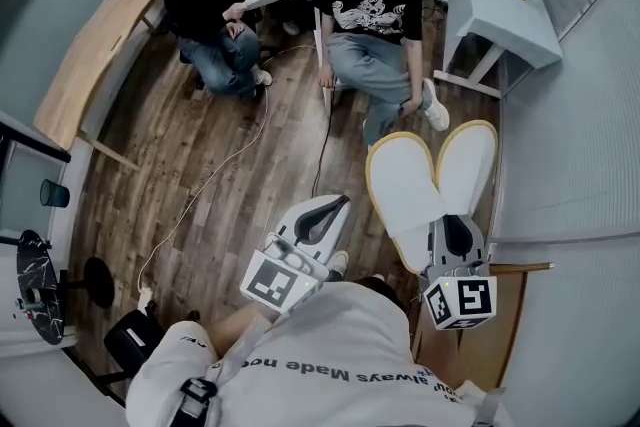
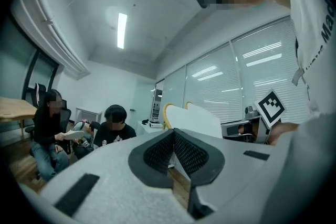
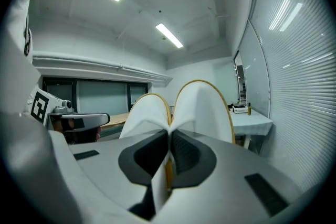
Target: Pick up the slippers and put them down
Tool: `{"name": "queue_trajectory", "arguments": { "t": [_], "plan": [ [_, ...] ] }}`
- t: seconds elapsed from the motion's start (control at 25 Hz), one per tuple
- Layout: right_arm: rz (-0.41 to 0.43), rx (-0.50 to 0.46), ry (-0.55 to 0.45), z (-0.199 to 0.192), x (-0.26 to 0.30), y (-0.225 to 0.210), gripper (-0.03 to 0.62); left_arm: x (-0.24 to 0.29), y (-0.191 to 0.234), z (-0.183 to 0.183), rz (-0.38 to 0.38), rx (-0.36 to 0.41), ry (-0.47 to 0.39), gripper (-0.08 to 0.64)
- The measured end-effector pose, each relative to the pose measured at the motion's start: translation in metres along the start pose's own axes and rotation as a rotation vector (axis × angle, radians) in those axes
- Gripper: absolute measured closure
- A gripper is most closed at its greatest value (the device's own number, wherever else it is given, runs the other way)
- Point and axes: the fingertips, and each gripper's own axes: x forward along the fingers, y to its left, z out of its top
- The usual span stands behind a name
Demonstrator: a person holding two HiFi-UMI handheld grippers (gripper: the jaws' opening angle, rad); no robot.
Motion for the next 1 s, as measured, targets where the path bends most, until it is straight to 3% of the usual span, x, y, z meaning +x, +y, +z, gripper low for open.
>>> {"name": "queue_trajectory", "arguments": {
  "t": [0.2, 0.6, 1.0],
  "plan": [
    [0.001, 0.005, -0.007, 0.0, -0.005, -0.014, 0.569, 0.008, -0.011, -0.001, 0.006, 0.001, -0.039, 0.549],
    [-0.017, 0.002, 0.019, -0.003, -0.02, -0.073, 0.569, 0.053, -0.043, -0.004, 0.006, 0.009, -0.023, 0.549],
    [-0.038, 0.023, 0.06, -0.025, -0.022, -0.095, 0.569, 0.072, -0.053, -0.024, -0.009, -0.016, 0.033, 0.549]
  ]
}}
